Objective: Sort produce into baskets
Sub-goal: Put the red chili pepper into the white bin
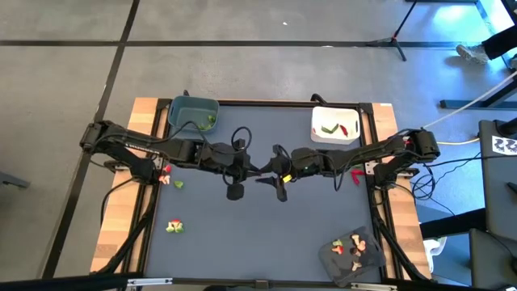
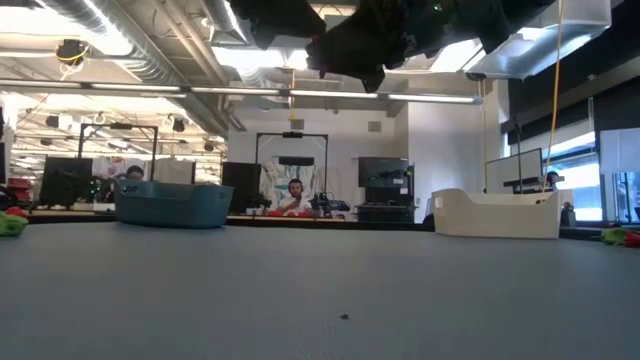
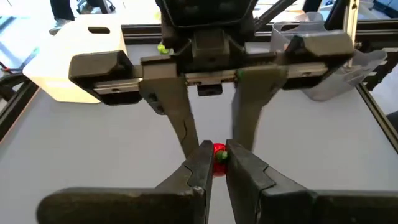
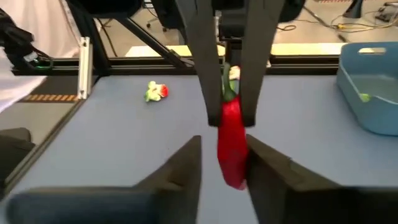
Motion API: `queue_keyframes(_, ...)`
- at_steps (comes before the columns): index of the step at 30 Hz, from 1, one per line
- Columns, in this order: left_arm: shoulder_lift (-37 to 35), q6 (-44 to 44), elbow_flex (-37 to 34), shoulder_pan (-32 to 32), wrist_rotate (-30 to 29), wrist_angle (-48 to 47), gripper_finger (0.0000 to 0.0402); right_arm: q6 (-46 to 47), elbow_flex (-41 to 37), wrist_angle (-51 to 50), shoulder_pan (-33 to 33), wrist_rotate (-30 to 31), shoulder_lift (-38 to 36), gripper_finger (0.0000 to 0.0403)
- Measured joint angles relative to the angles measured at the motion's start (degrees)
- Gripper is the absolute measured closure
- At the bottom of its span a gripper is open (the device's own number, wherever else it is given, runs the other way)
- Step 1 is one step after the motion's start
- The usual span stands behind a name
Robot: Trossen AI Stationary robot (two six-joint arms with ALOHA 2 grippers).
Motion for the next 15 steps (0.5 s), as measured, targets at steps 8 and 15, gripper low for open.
queue_keyframes(8, 0.0, -0.01, 0.0, 0.04, -0.11, -0.74, 0.0368, -1.56, 0.0, -0.1, 0.0, 2.53, 0.0, 0.0388)
queue_keyframes(15, -0.01, 0.43, 0.0, 0.02, -0.03, -1.06, 0.0318, -1.34, 0.0, -0.03, 0.0, 2.53, 0.0, 0.0364)
